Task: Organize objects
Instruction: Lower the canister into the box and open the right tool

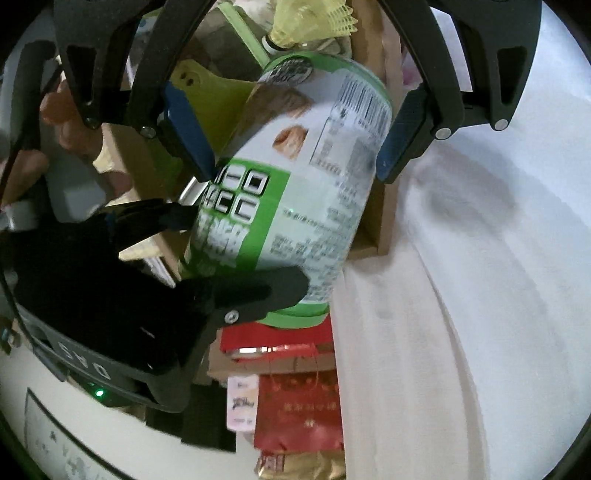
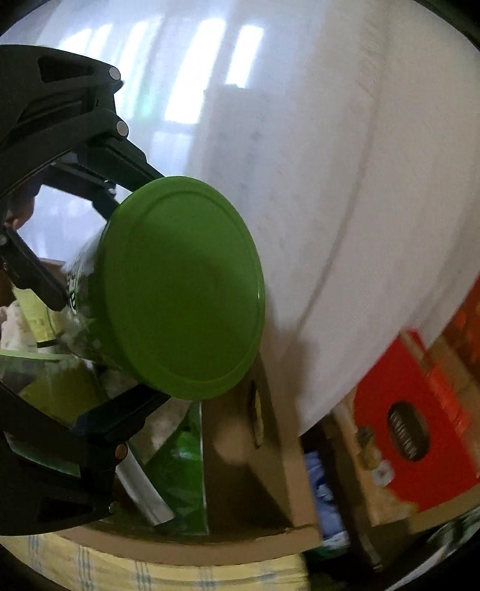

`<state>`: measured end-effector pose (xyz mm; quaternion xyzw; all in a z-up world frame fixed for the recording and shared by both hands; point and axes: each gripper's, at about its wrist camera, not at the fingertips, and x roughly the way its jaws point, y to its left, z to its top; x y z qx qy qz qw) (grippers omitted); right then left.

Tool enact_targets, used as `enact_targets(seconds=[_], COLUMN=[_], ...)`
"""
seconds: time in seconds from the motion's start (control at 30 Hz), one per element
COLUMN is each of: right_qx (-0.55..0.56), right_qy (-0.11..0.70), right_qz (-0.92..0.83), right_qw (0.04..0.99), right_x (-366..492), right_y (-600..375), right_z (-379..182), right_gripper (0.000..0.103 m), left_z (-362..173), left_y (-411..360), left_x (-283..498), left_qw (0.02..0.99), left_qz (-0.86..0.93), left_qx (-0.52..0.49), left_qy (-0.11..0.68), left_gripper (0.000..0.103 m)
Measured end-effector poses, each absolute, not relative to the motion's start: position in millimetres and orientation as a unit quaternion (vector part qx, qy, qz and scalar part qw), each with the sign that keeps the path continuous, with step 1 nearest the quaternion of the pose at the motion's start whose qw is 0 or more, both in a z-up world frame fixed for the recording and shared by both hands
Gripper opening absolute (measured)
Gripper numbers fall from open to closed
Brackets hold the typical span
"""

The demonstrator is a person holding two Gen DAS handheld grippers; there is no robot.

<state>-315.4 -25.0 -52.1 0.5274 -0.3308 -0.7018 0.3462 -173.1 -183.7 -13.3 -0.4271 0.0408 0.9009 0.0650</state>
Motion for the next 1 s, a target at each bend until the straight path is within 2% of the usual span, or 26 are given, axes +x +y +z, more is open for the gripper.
enact_targets(seconds=[0.13,0.23,0.47,0.57,0.7,0.8,1.0], right_qx=[0.544,0.556,0.551,0.515,0.483,0.501,0.522], right_qy=[-0.354,-0.340,-0.216,-0.191,-0.196,-0.192,-0.171], right_qz=[-0.682,-0.677,-0.738,-0.772,-0.785,-0.772,-0.763], right_qw=[0.337,0.344,0.324,0.320,0.334,0.341,0.340], right_x=[-324.7,-324.8,-307.4,-304.7,-307.4,-309.0,-304.4], right_y=[-11.9,-12.0,-9.1,2.7,8.7,4.0,-4.7], right_z=[-66.8,-61.8,-25.8,-6.1,2.3,-9.7,-33.0], right_gripper=[0.097,0.097,0.097,0.097,0.084,0.076,0.077], left_z=[-28.1,-33.4,-25.7,-20.8,-27.9,-35.4,-40.8], left_y=[-183.1,-188.5,-194.5,-208.0,-222.0,-226.9,-226.3], left_x=[-171.1,-169.3,-172.5,-158.1,-163.8,-170.4,-175.4], left_qw=[0.057,0.061,0.048,0.060,0.094,0.094,0.101], left_qz=[0.894,0.893,0.891,0.894,0.879,0.873,0.869], left_qx=[-0.441,-0.444,-0.451,-0.445,-0.455,-0.458,-0.457], left_qy=[0.053,0.035,0.036,-0.013,-0.109,-0.138,-0.160], left_gripper=[0.090,0.092,0.090,0.090,0.087,0.085,0.085])
